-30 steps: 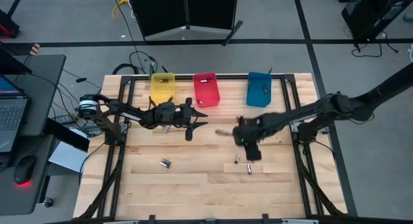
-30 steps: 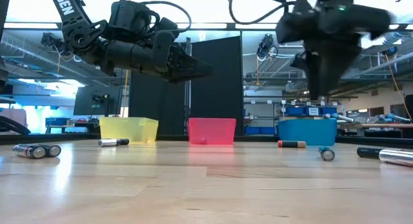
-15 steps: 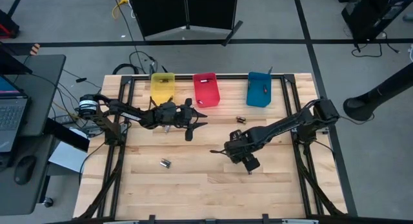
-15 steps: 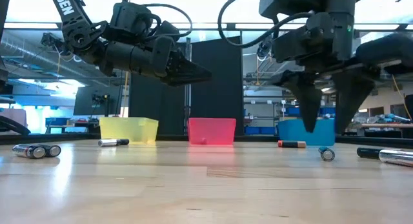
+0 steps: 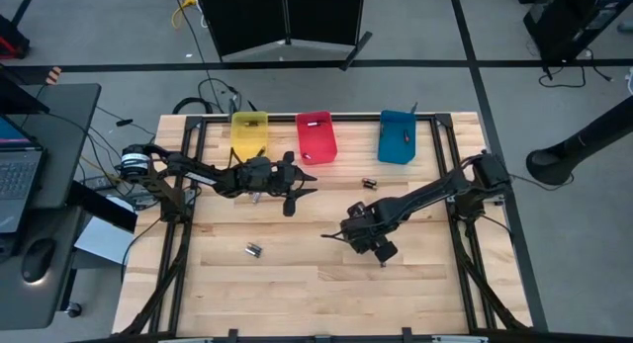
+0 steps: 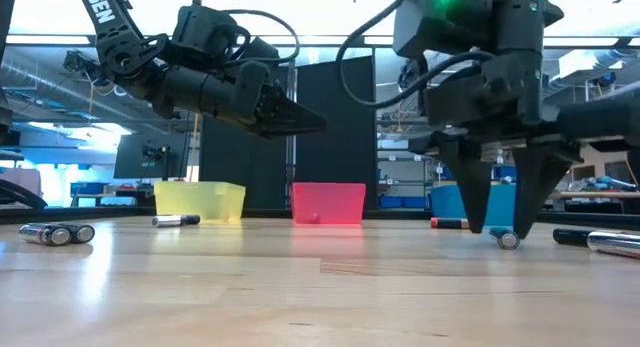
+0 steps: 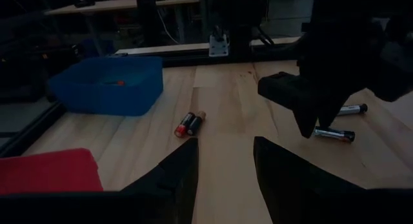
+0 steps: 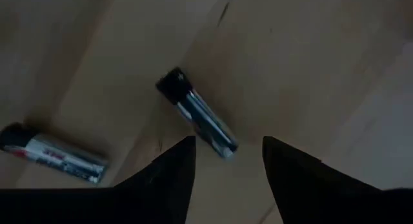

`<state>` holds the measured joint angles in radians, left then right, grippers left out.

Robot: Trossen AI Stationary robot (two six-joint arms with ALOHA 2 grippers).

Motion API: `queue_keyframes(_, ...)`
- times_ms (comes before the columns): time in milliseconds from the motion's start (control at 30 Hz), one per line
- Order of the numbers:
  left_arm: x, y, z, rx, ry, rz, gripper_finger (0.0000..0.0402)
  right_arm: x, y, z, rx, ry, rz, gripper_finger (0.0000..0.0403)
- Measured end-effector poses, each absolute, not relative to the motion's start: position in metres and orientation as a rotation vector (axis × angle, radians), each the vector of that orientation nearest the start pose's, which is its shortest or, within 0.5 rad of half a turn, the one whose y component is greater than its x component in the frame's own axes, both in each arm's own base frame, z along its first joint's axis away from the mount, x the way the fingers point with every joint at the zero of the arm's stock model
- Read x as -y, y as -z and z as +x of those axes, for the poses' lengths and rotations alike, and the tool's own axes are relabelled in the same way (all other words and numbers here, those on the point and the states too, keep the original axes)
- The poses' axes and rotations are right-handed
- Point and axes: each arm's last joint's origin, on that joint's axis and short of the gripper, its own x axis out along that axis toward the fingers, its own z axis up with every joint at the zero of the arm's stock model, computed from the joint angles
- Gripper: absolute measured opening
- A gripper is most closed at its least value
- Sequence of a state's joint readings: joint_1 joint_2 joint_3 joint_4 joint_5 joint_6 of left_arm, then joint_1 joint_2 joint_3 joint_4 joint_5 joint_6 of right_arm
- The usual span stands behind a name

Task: Sort batteries
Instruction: Put the silver battery into the red bin

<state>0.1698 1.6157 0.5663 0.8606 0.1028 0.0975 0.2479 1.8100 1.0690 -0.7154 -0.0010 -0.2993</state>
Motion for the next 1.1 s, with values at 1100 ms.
queue_keyframes(1100,-0.0476,-0.1665,0.297,-0.191,-0.061,0.072,0.0156,-0.0806,-0.1423,0.3052,-1.424,-0.319,-0.37,0.012)
